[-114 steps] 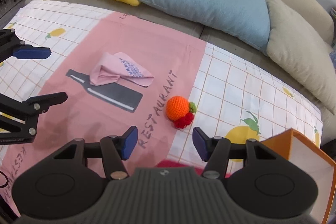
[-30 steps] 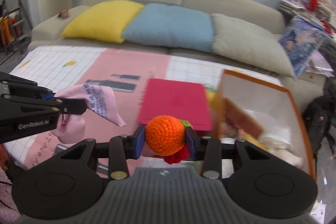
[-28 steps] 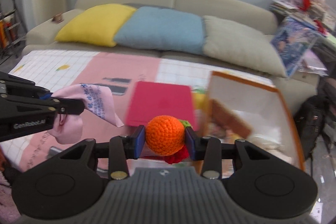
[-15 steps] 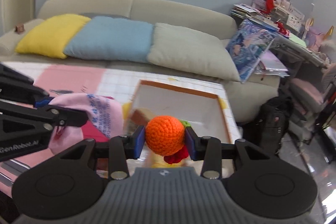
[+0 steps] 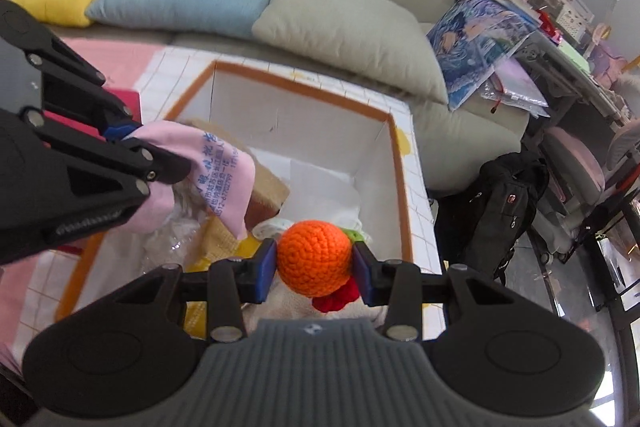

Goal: Organize soft objects
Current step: 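Carry the pink cloth and crocheted orange over the orange-rimmed box, then lower the cloth and orange into the box and open both tools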

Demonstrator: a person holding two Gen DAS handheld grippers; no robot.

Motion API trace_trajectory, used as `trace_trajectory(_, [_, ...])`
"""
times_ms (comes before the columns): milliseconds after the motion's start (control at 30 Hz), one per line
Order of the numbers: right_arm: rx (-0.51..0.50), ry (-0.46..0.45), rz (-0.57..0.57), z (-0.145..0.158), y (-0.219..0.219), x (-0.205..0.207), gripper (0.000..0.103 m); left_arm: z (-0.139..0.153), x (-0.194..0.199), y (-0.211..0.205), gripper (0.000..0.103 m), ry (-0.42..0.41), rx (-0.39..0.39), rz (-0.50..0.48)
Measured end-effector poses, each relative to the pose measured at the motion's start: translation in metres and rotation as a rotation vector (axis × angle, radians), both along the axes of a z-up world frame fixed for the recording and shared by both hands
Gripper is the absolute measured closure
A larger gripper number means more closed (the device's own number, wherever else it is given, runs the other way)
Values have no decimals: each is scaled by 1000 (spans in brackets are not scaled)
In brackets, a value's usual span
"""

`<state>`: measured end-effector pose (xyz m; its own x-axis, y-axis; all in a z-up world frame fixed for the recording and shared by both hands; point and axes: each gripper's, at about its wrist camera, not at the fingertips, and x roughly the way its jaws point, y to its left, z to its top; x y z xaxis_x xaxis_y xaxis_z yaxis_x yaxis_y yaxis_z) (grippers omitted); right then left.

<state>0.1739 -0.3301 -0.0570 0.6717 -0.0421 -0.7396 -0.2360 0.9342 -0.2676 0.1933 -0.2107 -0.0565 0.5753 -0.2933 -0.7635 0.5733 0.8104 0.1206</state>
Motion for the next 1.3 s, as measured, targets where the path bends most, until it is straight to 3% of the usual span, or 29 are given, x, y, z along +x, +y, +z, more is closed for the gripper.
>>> trace_trajectory(333, [-44,70,32,-22,7,19,63,-30,16,-8,94,58,93,7])
trace_trajectory(433, [-75,85,53,-27,10,21,62,-33,13,-12,93,40,121,-7])
trace_trajectory(567, [-95,96,72,-25,14,21,63,-30,10,-10,85,39,96,-10])
trace_trajectory(633, [-97,105,80,-22,14,22,62,-25,9,-9,76,25,83,-16])
trace_trajectory(800, [-102,129,105,-13,14,19,54,-7,4,-1,40,-4,9,-12])
trace_trajectory(967, [-111,130,127,2,14,11,45,11,1,9,22,-16,-64,31])
trace_trajectory(1100, [-109,123,132,15,16,6,37,23,1,15,20,3,-128,68])
trace_trajectory(1300, [-139,81,135,38,20,-4,30,46,-14,24,18,-62,-147,60])
